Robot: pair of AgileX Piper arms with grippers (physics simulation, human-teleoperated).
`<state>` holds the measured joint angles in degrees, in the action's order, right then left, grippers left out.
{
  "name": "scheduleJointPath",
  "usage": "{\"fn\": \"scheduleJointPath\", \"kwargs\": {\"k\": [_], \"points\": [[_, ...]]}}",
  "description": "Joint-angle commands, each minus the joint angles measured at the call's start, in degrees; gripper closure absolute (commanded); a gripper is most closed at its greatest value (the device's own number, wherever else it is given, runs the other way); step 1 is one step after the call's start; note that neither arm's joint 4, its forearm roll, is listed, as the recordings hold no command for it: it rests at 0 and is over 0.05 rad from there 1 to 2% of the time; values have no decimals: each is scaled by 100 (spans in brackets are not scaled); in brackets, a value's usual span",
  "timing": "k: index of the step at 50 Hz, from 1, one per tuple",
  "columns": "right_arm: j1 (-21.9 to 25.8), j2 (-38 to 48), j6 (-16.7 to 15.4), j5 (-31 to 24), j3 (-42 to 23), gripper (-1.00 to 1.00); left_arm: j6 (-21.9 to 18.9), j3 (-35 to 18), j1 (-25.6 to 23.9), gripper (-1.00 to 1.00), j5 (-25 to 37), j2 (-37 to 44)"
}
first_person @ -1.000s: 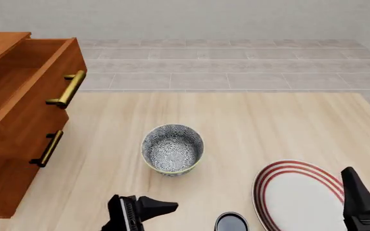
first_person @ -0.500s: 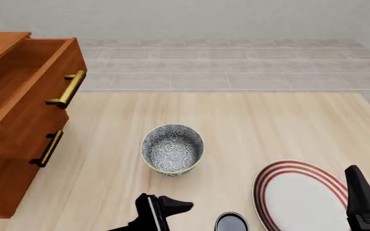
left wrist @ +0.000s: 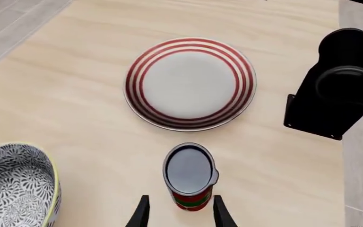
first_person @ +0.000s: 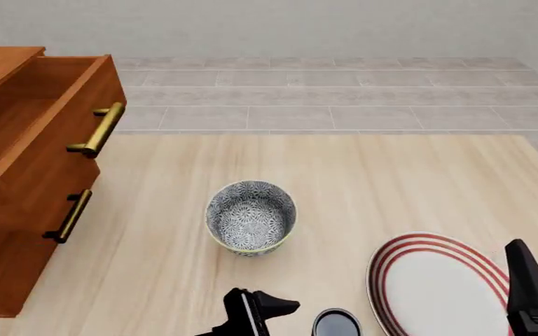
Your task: Put the ketchup in the top drawer of the cabinet.
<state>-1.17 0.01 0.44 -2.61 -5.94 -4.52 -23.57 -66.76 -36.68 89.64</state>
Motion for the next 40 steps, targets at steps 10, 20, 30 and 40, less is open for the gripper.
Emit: {"fn": "scheduleJointPath", "kwargs": {"k": [10, 20, 30, 40], "points": [[-195, 0, -12, -56, -54, -100, -44, -249, -159, -100, -209, 616], [-248, 0, 3, -102, -122, -100, -37, -303, -149, -100, -402, 993], [-242, 0, -193, -133, -133, -100, -292, -310, 19, -100, -612, 1268], [-207, 0, -211, -180, -180, -100, -341, -387, 25, -100, -720, 1457]]}}
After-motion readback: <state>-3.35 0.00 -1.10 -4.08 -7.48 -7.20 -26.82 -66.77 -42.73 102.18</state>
